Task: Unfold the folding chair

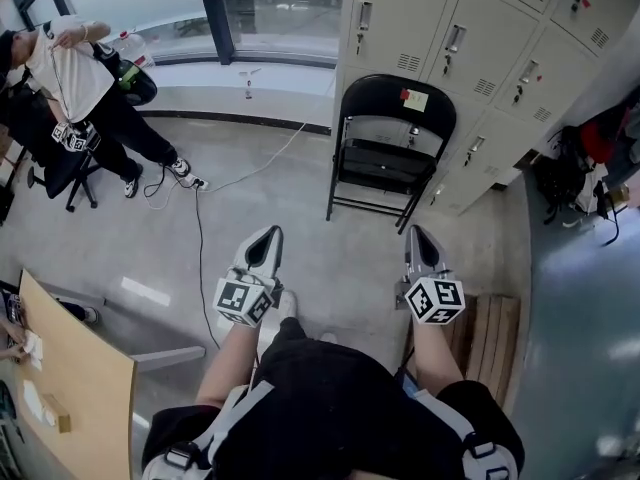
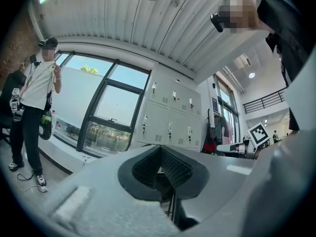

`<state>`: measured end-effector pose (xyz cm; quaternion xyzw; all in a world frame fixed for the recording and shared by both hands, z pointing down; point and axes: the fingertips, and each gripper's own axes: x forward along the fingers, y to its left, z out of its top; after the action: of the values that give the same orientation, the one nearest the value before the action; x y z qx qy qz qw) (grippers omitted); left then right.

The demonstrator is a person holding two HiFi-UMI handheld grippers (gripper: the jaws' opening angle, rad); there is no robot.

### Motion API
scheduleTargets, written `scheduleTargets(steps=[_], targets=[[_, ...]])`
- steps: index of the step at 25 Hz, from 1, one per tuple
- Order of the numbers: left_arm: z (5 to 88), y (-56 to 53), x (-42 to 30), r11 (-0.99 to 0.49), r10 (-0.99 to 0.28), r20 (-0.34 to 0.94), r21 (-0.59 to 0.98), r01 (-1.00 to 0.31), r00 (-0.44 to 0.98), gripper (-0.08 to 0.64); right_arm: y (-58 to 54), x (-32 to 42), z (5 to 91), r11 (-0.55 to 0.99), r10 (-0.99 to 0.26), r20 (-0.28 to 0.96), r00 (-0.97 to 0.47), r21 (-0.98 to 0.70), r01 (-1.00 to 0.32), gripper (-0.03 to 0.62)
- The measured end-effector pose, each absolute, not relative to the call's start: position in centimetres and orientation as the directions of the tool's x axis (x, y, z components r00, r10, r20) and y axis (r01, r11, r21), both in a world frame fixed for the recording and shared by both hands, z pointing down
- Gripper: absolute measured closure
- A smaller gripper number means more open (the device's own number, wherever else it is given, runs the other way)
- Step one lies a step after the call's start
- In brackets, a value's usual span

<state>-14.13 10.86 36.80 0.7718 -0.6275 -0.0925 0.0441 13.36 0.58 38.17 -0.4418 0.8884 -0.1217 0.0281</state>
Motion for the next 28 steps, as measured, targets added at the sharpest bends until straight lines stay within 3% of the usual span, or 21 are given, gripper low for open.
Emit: scheduleTargets(steps=[16, 28], targets=[[36.2, -2.6, -23.2, -0.29, -0.955, -0.126, 0.193, -0.937, 0.27, 0.56, -10.2, 4.0, 36.5, 0.546, -0.822, 0.044, -0.567, -0.22, -0.809, 0.588], [37.6, -10.2, -24.2, -0.417, -0.909, -0.109, 0.218, -0.882, 0.403, 0.56, -13.4, 4.0, 37.1, 0.404, -0.897, 0.1, -0.43, -0.203, -0.892, 0.588]])
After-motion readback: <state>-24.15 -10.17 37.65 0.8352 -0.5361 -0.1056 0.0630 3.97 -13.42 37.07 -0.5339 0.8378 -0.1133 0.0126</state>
